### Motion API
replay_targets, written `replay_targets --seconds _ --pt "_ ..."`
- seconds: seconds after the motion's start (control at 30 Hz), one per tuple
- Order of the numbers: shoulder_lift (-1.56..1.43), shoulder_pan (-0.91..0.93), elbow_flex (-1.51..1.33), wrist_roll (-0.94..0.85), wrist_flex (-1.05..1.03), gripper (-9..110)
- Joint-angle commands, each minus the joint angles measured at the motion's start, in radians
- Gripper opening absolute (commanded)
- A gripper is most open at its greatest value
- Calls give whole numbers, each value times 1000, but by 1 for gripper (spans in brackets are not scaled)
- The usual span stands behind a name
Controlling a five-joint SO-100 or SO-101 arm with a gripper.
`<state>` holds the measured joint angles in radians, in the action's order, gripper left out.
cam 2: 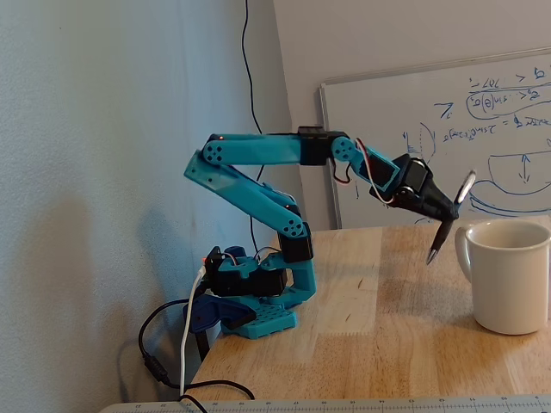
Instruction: Grasp a pen and put it in a mug.
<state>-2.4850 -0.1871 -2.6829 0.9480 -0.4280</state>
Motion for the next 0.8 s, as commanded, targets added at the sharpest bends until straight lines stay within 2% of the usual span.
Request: replay_targets --seconds 0.0,0.1,0.23,0.37,0.57,0.77 --pt "-152 9 -17 247 138 1" --pt "-230 9 -37 390 209 1" --pt "-293 20 -49 488 304 1" --pt "-305 43 -49 494 442 1" --pt "-204 236 -51 491 646 1" --pt "-126 337 -52 485 684 1"
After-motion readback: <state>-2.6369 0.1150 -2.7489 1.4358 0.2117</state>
